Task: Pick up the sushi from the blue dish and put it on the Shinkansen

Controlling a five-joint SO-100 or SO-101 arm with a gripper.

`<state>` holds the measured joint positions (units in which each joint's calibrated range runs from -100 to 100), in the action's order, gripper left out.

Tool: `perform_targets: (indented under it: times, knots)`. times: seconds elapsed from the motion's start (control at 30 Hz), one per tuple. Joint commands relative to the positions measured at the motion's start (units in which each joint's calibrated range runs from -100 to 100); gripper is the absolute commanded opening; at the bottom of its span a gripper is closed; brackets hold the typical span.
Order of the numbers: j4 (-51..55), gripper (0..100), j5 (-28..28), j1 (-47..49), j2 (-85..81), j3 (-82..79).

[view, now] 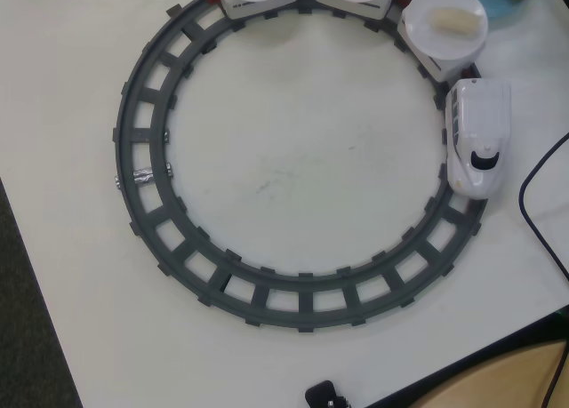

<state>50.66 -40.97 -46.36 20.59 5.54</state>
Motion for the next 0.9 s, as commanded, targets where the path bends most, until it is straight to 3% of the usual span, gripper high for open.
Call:
perform_targets:
  times: [0.0,0.3,0.87]
  knots:
    - [0.14,33,-2.56,-0.65,0.41,-0.60]
    - [3.22,33,-2.98,-0.39,1.33,-1.68]
    - [7.24,33,-8.85,0.23,1.92,-1.68]
